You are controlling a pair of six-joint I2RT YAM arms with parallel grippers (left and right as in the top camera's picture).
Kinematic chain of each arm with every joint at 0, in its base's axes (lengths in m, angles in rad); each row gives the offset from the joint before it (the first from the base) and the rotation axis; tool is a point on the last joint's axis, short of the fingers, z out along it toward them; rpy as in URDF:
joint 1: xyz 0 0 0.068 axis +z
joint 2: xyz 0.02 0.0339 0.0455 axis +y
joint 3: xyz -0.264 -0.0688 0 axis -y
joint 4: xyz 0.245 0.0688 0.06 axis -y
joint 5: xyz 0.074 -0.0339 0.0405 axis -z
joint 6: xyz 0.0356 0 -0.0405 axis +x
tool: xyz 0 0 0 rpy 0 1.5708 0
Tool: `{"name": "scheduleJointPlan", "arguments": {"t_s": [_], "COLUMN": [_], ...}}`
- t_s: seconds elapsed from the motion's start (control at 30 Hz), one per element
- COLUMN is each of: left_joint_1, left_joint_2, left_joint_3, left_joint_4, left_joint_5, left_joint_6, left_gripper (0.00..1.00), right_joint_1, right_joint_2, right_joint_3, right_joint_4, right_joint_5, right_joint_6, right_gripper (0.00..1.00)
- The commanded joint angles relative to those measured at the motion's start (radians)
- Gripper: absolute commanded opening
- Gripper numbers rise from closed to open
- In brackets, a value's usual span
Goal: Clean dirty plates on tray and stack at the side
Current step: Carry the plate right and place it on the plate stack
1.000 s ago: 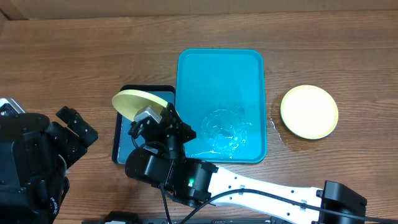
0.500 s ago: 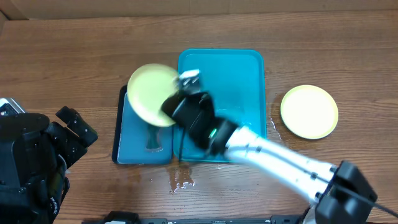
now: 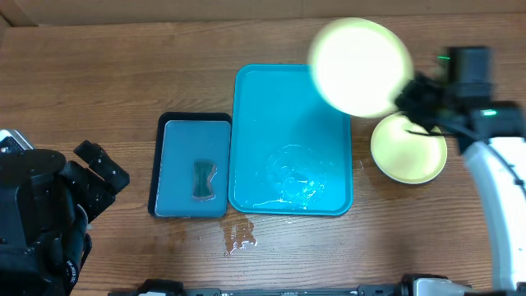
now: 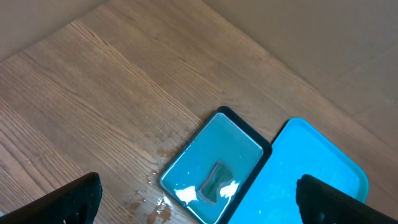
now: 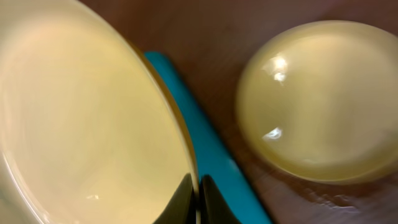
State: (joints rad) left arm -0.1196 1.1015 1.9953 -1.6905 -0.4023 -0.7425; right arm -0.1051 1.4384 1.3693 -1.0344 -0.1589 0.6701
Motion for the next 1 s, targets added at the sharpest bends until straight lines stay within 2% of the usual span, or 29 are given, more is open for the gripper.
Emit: {"name": "scheduleJointPlan", "arguments": {"t_s": [0.0, 0.1, 0.2, 0.3, 0.33, 0.37, 0.4, 0.43, 0.57, 0.83, 0.9, 0.97], "left_joint_1": [0.002, 0.002, 0.002, 0.002, 0.002, 0.002, 0.002, 0.002, 0.002, 0.002, 0.002, 0.002], "left_joint_2": [-0.002, -0.002, -0.002, -0.002, -0.002, -0.002, -0.002, -0.002, -0.002, -0.002, -0.002, -0.002], "left_joint_3": [0.002, 0.002, 0.002, 0.002, 0.002, 0.002, 0.002, 0.002, 0.002, 0.002, 0.002, 0.002], "left_joint_4": [0.001, 0.001, 0.001, 0.001, 0.001, 0.001, 0.001, 0.001, 0.001, 0.001, 0.001, 0.001], "left_joint_5": [-0.027, -0.026, -0.026, -0.027, -0.026, -0.026, -0.027, -0.026, -0.026, -0.027, -0.026, -0.026], "left_joint_6": [-0.021, -0.021, -0.021, -0.021, -0.021, -0.021, -0.021, -0.021, -0.021, -0.021, -0.021, -0.021], "left_gripper": [1.00, 1.00, 1.00, 1.00, 1.00, 1.00, 1.00, 1.00, 1.00, 1.00, 1.00, 1.00], "right_joint_1": [-0.154, -0.231, -0.280, -0.283, -0.283, -0.283, -0.284, -0.283, -0.268, -0.117, -0.048, 0.020], "right_joint_2": [0.080, 0.140, 0.200, 0.215, 0.215, 0.215, 0.212, 0.207, 0.131, -0.156, -0.236, -0.309], "right_joint_3": [-0.067, -0.151, -0.256, -0.306, -0.309, -0.306, -0.301, -0.288, -0.195, -0.029, -0.016, -0.015], "right_joint_4": [-0.069, -0.067, 0.013, 0.050, 0.055, 0.054, 0.051, 0.042, -0.062, -0.128, -0.125, -0.119], "right_joint_5": [0.077, 0.076, 0.006, -0.050, -0.040, -0.033, -0.035, -0.047, -0.072, -0.352, -0.369, -0.367], "right_joint_6": [-0.051, -0.069, -0.087, -0.100, -0.098, -0.098, -0.098, -0.099, -0.108, -0.368, -0.415, -0.417], "right_gripper": [0.04, 0.04, 0.04, 0.05, 0.16, 0.36, 0.49, 0.54, 0.59, 0.66, 0.70, 0.78]}}
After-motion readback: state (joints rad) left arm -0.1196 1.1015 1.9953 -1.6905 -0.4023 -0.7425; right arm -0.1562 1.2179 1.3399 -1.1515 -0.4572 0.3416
